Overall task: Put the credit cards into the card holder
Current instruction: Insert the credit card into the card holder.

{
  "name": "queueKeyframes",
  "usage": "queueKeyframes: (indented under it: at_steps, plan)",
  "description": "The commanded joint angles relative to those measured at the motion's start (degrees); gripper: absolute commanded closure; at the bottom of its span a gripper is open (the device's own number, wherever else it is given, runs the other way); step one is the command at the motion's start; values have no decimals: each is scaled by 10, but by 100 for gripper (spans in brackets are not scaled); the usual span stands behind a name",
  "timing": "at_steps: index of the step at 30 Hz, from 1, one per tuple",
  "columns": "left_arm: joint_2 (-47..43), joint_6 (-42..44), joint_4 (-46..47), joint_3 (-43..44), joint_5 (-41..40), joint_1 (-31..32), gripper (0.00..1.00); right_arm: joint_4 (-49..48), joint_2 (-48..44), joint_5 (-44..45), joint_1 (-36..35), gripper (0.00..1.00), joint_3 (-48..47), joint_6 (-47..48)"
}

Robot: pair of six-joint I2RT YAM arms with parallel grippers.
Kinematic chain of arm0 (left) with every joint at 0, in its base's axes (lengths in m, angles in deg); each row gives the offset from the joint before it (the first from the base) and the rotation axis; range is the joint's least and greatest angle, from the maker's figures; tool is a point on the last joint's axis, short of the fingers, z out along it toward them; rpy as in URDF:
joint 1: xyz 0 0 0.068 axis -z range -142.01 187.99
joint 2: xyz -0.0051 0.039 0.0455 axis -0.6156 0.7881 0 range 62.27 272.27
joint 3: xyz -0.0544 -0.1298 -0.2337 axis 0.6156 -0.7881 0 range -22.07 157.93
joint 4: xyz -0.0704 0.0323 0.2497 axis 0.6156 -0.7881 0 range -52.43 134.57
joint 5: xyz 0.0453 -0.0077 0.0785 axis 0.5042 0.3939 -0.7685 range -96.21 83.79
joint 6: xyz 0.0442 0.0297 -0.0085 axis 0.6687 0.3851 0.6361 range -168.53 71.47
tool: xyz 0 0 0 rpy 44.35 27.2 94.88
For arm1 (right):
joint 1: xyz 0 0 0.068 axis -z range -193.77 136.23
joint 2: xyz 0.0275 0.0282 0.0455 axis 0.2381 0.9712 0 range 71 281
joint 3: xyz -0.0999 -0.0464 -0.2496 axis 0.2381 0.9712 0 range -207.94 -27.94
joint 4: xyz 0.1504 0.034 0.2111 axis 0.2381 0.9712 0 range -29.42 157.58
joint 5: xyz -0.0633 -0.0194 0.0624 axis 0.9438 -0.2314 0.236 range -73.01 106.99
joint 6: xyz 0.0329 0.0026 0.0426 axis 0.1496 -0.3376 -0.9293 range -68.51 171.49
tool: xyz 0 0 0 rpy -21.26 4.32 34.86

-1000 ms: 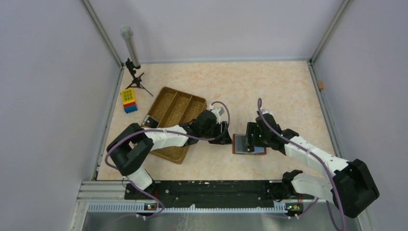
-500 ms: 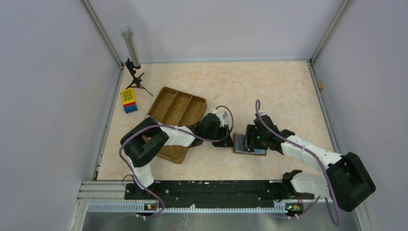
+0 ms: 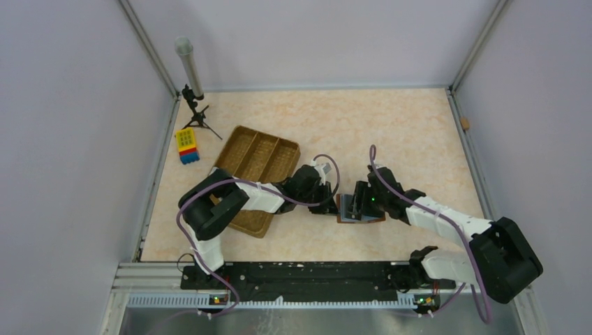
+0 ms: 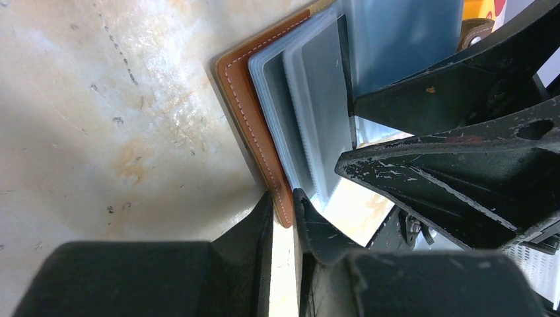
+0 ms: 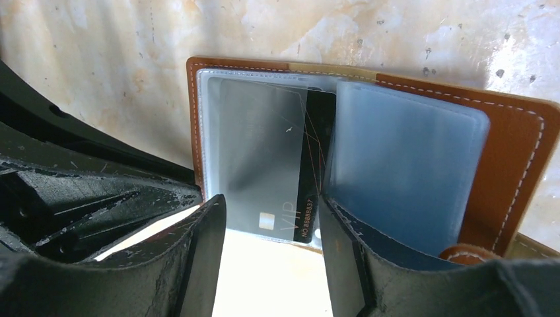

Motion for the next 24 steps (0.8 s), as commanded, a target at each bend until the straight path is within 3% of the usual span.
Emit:
queueKeyframes:
  at_steps: [1,24]
  plan:
    - [4,-3,39,-1,14,3,83,-45,9,-21,-5,48,5,-9]
    - [2,11,34,7,-2,3,85,-145,-31,-91,-5,55,38,19]
